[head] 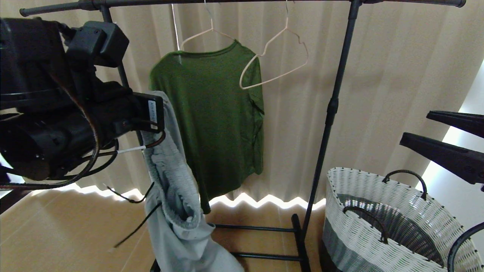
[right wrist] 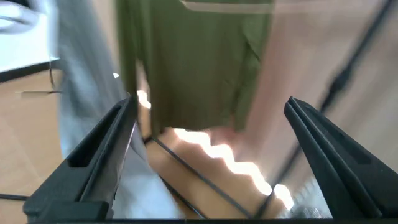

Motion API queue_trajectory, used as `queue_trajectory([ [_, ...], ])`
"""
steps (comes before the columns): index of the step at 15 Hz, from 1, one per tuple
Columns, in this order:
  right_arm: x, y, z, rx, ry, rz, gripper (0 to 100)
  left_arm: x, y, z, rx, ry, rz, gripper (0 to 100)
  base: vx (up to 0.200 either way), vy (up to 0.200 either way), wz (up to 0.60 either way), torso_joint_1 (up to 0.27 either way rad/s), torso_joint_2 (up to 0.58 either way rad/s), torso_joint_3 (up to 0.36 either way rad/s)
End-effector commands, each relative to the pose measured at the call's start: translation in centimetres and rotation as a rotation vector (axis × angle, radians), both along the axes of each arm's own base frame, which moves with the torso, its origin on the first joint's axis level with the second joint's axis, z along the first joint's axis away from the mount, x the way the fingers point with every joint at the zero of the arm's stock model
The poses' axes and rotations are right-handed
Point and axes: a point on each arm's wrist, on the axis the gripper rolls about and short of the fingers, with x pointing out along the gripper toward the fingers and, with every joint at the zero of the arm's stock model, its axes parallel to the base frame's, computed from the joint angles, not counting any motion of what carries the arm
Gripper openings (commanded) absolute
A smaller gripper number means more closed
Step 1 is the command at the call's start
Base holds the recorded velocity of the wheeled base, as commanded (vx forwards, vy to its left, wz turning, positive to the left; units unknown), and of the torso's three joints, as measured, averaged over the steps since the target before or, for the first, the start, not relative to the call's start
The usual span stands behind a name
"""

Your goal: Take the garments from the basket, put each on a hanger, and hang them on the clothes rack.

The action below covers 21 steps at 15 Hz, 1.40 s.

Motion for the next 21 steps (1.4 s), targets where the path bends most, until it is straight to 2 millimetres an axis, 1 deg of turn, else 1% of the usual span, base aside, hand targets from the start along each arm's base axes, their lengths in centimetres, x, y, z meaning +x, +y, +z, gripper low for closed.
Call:
queue_trajectory([
  [1,0.1,-1.1,-0.9,-0.032,0.011,-0.113,100,-2.2,2.3,0.0,0.005,-0.014,0.037,0,0.000,0.000,0.00,0.000,0.00,0.000],
  [2,0.1,-1.4,-1.1,-0.043,0.013,-0.143,100,-2.6,3.1,-0.2,0.017,-0.016,0.054,0,0.000,0.000,0.00,0.000,0.00,0.000],
  [3,0.1,-1.7,-1.7,-0.060,0.024,-0.180,100,-3.7,4.8,-0.5,0.040,-0.020,0.095,0,0.000,0.000,0.00,0.000,0.00,0.000],
  [4,0.0,-1.8,-1.9,-0.064,0.029,-0.201,100,-4.2,5.5,-0.6,0.043,-0.023,0.110,0,0.000,0.000,0.00,0.000,0.00,0.000],
  [5,-0.2,-2.3,-2.4,-0.072,0.039,-0.244,100,-5.5,6.7,-1.1,0.041,-0.024,0.116,0,0.000,0.000,0.00,0.000,0.00,0.000],
  [6,-0.3,-2.6,-2.6,-0.088,0.038,-0.273,100,-6.3,7.3,-1.7,0.040,-0.019,0.104,0,0.000,0.000,0.00,0.000,0.00,0.000],
  [7,-0.6,-3.0,-2.8,-0.105,0.030,-0.297,100,-7.5,7.9,-2.7,0.040,-0.005,0.078,0,0.000,0.000,0.00,0.000,0.00,0.000],
  [9,-1.6,-3.3,-3.4,-0.111,0.025,-0.312,100,-8.8,8.6,-4.4,0.038,0.027,0.045,0,0.000,0.000,0.00,0.000,0.00,0.000],
  [11,-2.7,-3.4,-3.6,-0.108,0.007,-0.313,100,-9.7,9.4,-5.3,0.034,0.038,0.053,0,0.000,0.000,0.00,0.000,0.00,0.000],
  [13,-3.1,-3.4,-4.2,-0.104,0.015,-0.313,100,-10.7,10.0,-5.6,0.002,0.026,0.083,0,0.000,0.000,0.00,0.000,0.00,0.000],
  [14,-3.3,-3.4,-4.6,-0.105,0.024,-0.313,100,-11.6,10.2,-6.3,-0.014,0.029,0.087,0,0.000,0.000,0.00,0.000,0.00,0.000],
  [15,-3.3,-3.4,-4.7,-0.104,0.027,-0.313,100,-12.0,10.2,-7.0,-0.010,0.044,0.085,0,0.000,0.000,0.00,0.000,0.00,0.000],
  [16,-3.5,-3.4,-4.8,-0.104,0.027,-0.313,100,-12.6,10.4,-8.1,-0.007,0.062,0.086,0,0.000,0.000,0.00,0.000,0.00,0.000],
  [17,-3.6,-3.4,-4.8,-0.105,0.024,-0.313,100,-12.9,10.4,-8.4,-0.014,0.066,0.088,0,0.000,0.000,0.00,0.000,0.00,0.000],
  [21,-3.7,-3.7,-4.9,-0.083,0.033,-0.343,100,-13.0,10.4,-7.6,-0.033,0.039,0.058,0,0.000,0.000,0.00,0.000,0.00,0.000],
])
